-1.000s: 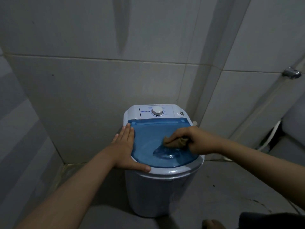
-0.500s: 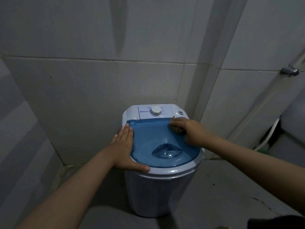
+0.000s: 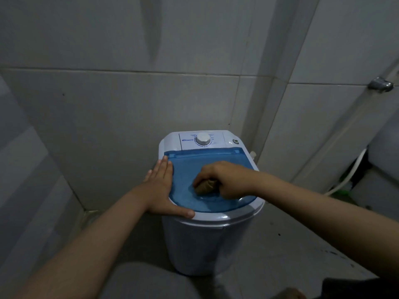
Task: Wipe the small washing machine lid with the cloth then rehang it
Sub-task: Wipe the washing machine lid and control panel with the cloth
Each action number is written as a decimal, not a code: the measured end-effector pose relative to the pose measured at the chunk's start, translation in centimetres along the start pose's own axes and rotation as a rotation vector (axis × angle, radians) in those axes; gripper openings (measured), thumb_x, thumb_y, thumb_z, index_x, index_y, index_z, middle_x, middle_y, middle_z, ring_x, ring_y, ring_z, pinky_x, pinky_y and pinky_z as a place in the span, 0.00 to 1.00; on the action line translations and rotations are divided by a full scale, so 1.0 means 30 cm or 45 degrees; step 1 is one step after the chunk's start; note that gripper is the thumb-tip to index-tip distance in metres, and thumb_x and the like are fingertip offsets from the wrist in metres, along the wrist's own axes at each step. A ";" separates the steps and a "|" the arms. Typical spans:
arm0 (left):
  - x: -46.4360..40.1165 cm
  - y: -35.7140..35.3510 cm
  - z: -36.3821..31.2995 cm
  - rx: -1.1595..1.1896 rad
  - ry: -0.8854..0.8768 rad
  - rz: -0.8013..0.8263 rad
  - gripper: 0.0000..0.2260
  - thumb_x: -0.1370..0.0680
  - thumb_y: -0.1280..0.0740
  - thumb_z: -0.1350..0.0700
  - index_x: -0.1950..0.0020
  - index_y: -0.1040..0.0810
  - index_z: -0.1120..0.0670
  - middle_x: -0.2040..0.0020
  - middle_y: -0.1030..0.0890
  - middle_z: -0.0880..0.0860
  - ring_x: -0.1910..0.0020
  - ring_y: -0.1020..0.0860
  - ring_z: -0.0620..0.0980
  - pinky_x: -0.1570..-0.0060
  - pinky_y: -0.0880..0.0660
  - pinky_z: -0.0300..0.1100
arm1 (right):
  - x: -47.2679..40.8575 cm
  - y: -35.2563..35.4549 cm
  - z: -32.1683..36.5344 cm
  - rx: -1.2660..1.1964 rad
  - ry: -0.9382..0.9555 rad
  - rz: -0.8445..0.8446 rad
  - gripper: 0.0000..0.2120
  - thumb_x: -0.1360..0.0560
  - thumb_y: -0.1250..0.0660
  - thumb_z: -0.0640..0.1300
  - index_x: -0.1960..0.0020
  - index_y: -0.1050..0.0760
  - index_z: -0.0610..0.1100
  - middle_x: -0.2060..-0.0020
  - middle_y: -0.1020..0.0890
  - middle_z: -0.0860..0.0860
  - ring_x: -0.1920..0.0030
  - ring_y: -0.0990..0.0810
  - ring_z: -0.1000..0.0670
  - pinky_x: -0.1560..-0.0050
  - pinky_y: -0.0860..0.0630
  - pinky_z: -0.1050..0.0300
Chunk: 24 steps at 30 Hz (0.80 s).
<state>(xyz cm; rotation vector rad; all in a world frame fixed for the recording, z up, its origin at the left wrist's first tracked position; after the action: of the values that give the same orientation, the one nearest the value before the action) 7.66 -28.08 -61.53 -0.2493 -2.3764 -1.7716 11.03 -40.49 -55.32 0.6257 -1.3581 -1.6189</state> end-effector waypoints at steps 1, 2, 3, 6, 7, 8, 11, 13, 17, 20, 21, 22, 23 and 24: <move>0.000 0.000 -0.001 0.003 0.000 -0.004 0.72 0.55 0.46 0.17 0.27 0.72 0.58 0.27 0.74 0.55 0.26 0.70 0.53 0.28 0.63 0.52 | -0.005 0.006 0.002 0.014 -0.011 0.035 0.25 0.32 0.35 0.31 0.39 0.24 0.51 0.43 0.21 0.52 0.43 0.24 0.49 0.41 0.26 0.51; -0.001 0.001 -0.001 0.005 0.000 -0.007 0.72 0.55 0.46 0.17 0.27 0.71 0.58 0.26 0.74 0.55 0.26 0.70 0.53 0.28 0.63 0.52 | -0.007 0.008 0.002 0.034 -0.016 0.075 0.25 0.32 0.35 0.31 0.39 0.24 0.50 0.43 0.22 0.51 0.44 0.25 0.48 0.42 0.26 0.51; -0.002 0.001 0.002 0.007 0.001 -0.012 0.72 0.55 0.46 0.17 0.27 0.71 0.58 0.26 0.74 0.55 0.26 0.70 0.53 0.28 0.63 0.52 | -0.007 0.004 0.002 0.064 -0.025 0.124 0.24 0.31 0.35 0.31 0.40 0.24 0.50 0.44 0.22 0.51 0.45 0.25 0.48 0.43 0.26 0.51; -0.004 -0.003 0.004 0.009 -0.003 -0.021 0.72 0.55 0.46 0.17 0.26 0.71 0.58 0.26 0.73 0.55 0.26 0.70 0.52 0.28 0.63 0.52 | -0.005 -0.016 -0.020 0.167 -0.076 0.245 0.22 0.30 0.36 0.32 0.40 0.24 0.49 0.47 0.24 0.50 0.49 0.26 0.49 0.50 0.27 0.53; -0.004 -0.003 0.005 0.008 -0.003 -0.022 0.72 0.54 0.45 0.17 0.26 0.71 0.58 0.26 0.73 0.55 0.26 0.70 0.52 0.28 0.63 0.52 | -0.005 -0.020 -0.027 0.182 -0.099 0.273 0.22 0.30 0.36 0.32 0.40 0.24 0.49 0.47 0.23 0.50 0.50 0.26 0.49 0.52 0.27 0.54; -0.004 -0.003 0.005 0.005 -0.002 -0.023 0.71 0.53 0.44 0.18 0.26 0.71 0.58 0.26 0.73 0.55 0.26 0.70 0.52 0.28 0.63 0.52 | -0.008 -0.023 -0.035 0.185 -0.131 0.299 0.22 0.30 0.36 0.32 0.40 0.24 0.49 0.47 0.22 0.50 0.50 0.24 0.48 0.51 0.26 0.54; -0.002 -0.002 0.005 -0.002 -0.005 -0.031 0.71 0.53 0.43 0.18 0.26 0.70 0.58 0.26 0.73 0.55 0.26 0.69 0.53 0.28 0.63 0.52 | -0.020 -0.029 -0.034 0.205 -0.203 0.369 0.20 0.29 0.38 0.32 0.41 0.22 0.48 0.46 0.19 0.48 0.49 0.22 0.46 0.45 0.22 0.49; -0.001 0.000 0.003 -0.004 -0.011 -0.032 0.71 0.53 0.46 0.17 0.26 0.70 0.58 0.26 0.72 0.55 0.26 0.69 0.53 0.28 0.63 0.52 | -0.028 -0.027 -0.018 0.287 -0.232 0.415 0.17 0.27 0.38 0.35 0.42 0.22 0.48 0.43 0.22 0.46 0.54 0.24 0.46 0.48 0.23 0.50; 0.004 0.001 -0.002 0.004 -0.012 -0.039 0.71 0.54 0.47 0.17 0.26 0.69 0.58 0.25 0.72 0.55 0.26 0.69 0.53 0.28 0.63 0.53 | -0.043 -0.018 -0.001 0.619 -0.306 0.536 0.14 0.24 0.38 0.43 0.38 0.25 0.47 0.36 0.31 0.42 0.67 0.33 0.51 0.56 0.31 0.54; 0.008 0.003 -0.005 0.015 -0.012 -0.040 0.71 0.54 0.47 0.17 0.26 0.69 0.58 0.25 0.72 0.55 0.26 0.69 0.53 0.28 0.63 0.53 | -0.068 -0.024 -0.001 0.897 -0.385 0.575 0.19 0.24 0.37 0.43 0.33 0.32 0.43 0.33 0.33 0.41 0.53 0.25 0.44 0.47 0.26 0.47; 0.008 0.003 -0.004 0.017 -0.011 -0.041 0.71 0.54 0.47 0.17 0.26 0.69 0.58 0.25 0.72 0.55 0.26 0.69 0.53 0.28 0.63 0.53 | -0.071 -0.024 0.000 0.959 -0.409 0.587 0.21 0.24 0.37 0.42 0.32 0.34 0.43 0.32 0.35 0.41 0.44 0.26 0.40 0.42 0.27 0.43; 0.007 0.003 -0.002 0.014 -0.007 -0.041 0.71 0.55 0.47 0.17 0.26 0.70 0.58 0.25 0.72 0.55 0.26 0.69 0.53 0.28 0.63 0.53 | -0.068 -0.018 0.002 0.995 -0.424 0.592 0.22 0.24 0.37 0.41 0.31 0.35 0.43 0.31 0.36 0.40 0.39 0.28 0.38 0.40 0.28 0.41; 0.006 0.003 0.000 0.010 -0.006 -0.041 0.71 0.54 0.46 0.17 0.26 0.70 0.58 0.25 0.72 0.55 0.26 0.69 0.53 0.28 0.62 0.53 | -0.057 -0.004 0.009 1.007 -0.431 0.589 0.23 0.24 0.37 0.40 0.30 0.36 0.43 0.30 0.37 0.41 0.36 0.30 0.37 0.39 0.29 0.40; 0.005 0.005 0.003 0.005 -0.005 -0.040 0.71 0.54 0.46 0.17 0.26 0.70 0.58 0.26 0.72 0.56 0.26 0.69 0.53 0.27 0.62 0.53 | -0.041 0.015 0.016 0.987 -0.435 0.564 0.22 0.24 0.38 0.39 0.30 0.35 0.43 0.31 0.36 0.42 0.36 0.30 0.37 0.39 0.29 0.41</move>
<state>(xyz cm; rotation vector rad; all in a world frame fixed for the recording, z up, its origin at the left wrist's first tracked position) 7.55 -27.94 -61.40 -0.2165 -2.3994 -1.7813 11.34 -39.20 -54.96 0.4355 -2.2235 -0.8322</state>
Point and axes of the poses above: each hand's wrist, its own x-axis away from the middle knuckle, its own y-axis out of the back of the hand, z = x × y, the point moved 8 cm from there along -x, towards the middle knuckle
